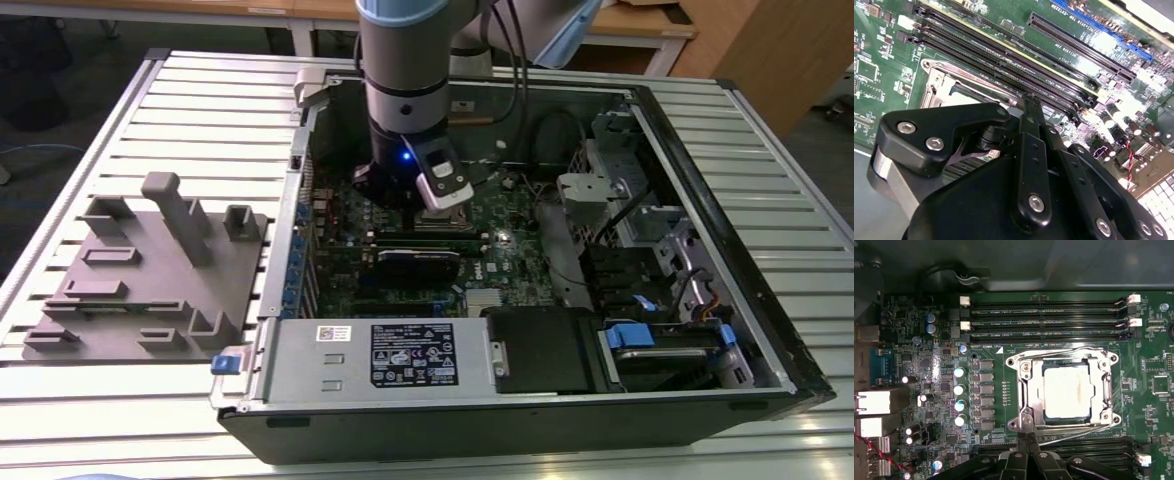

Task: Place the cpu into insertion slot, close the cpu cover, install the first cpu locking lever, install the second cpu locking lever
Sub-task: 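Install the second cpu locking lever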

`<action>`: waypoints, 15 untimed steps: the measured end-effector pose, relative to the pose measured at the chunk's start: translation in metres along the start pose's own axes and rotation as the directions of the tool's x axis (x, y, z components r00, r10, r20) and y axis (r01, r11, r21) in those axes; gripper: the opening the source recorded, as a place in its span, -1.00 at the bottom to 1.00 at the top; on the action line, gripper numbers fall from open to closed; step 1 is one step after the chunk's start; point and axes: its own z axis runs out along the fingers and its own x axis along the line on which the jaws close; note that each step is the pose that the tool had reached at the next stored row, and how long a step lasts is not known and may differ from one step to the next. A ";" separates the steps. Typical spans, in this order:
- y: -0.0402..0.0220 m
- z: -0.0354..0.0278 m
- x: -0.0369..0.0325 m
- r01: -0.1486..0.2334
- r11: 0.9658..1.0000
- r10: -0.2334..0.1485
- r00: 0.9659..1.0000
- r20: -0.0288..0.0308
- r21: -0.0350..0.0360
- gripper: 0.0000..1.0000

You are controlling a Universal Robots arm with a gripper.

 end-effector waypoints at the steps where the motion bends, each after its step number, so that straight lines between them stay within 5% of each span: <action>1: 0.0000 0.0009 0.0003 0.000 1.000 0.000 1.000 0.000 0.000 -0.80; 11: -0.0004 0.0047 0.0037 0.000 1.000 0.000 1.000 0.000 -0.001 -0.80; 15: -0.0004 0.0051 0.0038 -0.001 1.000 0.001 1.000 -0.001 -0.010 -0.80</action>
